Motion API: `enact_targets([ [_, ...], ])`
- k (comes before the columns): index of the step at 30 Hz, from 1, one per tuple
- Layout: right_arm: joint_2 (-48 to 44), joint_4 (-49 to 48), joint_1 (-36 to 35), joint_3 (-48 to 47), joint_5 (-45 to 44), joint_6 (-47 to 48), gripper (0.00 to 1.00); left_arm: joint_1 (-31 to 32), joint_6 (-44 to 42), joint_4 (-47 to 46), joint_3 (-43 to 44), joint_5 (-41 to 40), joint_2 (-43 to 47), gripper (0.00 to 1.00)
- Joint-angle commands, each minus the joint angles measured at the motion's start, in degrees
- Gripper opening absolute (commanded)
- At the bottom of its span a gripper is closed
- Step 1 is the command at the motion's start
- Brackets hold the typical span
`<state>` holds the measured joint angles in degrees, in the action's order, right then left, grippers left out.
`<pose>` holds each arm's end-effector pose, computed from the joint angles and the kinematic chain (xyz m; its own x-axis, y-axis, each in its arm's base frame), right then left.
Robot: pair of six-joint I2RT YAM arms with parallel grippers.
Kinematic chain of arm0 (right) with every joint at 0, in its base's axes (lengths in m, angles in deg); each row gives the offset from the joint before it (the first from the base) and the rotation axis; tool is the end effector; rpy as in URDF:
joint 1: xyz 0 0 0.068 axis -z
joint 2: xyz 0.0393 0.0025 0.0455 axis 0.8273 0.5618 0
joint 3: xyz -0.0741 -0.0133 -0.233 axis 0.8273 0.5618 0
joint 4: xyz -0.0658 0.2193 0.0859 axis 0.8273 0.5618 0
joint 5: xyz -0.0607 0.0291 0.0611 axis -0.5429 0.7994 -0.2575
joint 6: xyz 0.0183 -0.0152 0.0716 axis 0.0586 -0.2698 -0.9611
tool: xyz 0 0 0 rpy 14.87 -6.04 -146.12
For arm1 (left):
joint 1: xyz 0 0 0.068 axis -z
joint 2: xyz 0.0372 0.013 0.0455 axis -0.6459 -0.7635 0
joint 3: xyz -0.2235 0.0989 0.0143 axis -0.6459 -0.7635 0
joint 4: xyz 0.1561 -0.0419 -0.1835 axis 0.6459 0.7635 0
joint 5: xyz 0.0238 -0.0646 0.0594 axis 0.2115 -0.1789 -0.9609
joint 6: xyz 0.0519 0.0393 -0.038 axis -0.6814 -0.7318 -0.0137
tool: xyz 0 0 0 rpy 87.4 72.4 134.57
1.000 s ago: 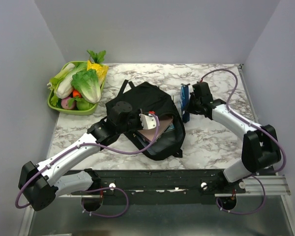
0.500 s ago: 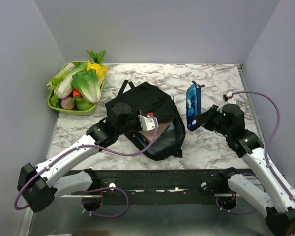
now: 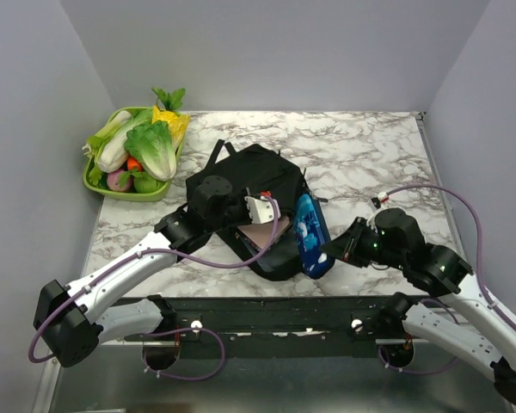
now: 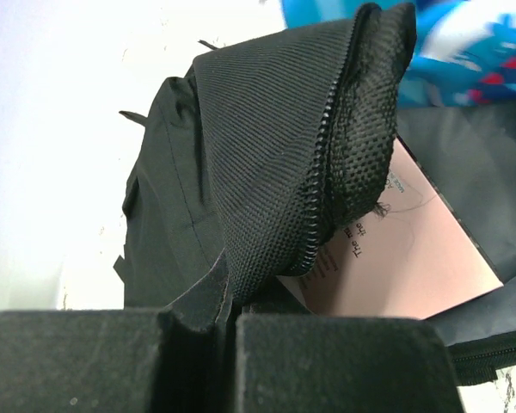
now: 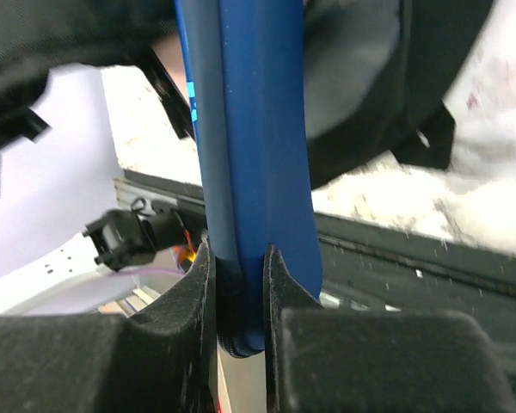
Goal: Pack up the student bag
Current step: Pick up the stationery from the center of the board, then place the stationery in the student bag.
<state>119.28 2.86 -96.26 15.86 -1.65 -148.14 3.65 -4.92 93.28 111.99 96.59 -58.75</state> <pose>0.1204 0.1090 0.2723 -0.8091 0.4383 -0.3915 0.0042 0.6704 0.7420 0.1874 -0.1947 0.2732 0.2647 0.5987 -0.7560 0.8014 0.2994 0.5177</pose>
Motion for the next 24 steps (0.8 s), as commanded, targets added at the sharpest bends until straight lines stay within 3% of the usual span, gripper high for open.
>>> enact_targets([
  [1, -2.7, 14.2, -4.0, -4.3, -5.9, -7.6, 0.01, -0.1, -0.1, -3.6, 3.5, 1.4, -0.6, 0.0],
  [4, -5.9, 20.0, -4.0, -6.2, -8.1, -9.1, 0.01, 0.0, -0.4, -3.3, 3.1, 2.0, -0.5, 0.0],
  [8, -4.7, 20.4, -4.0, -5.6, -5.0, -9.5, 0.01, 0.5, -0.5, -3.1, 2.9, 2.3, -0.5, 0.0],
  [19, 7.9, 8.0, -4.3, -7.5, -3.6, -10.6, 0.01, 1.6, -0.9, -2.2, 3.6, 4.4, 0.4, 0.0],
  [24, 15.7, 3.9, -8.9, -9.3, -5.4, -13.5, 0.01, 2.0, -2.0, -2.3, 2.9, 4.5, 0.8, 0.0],
])
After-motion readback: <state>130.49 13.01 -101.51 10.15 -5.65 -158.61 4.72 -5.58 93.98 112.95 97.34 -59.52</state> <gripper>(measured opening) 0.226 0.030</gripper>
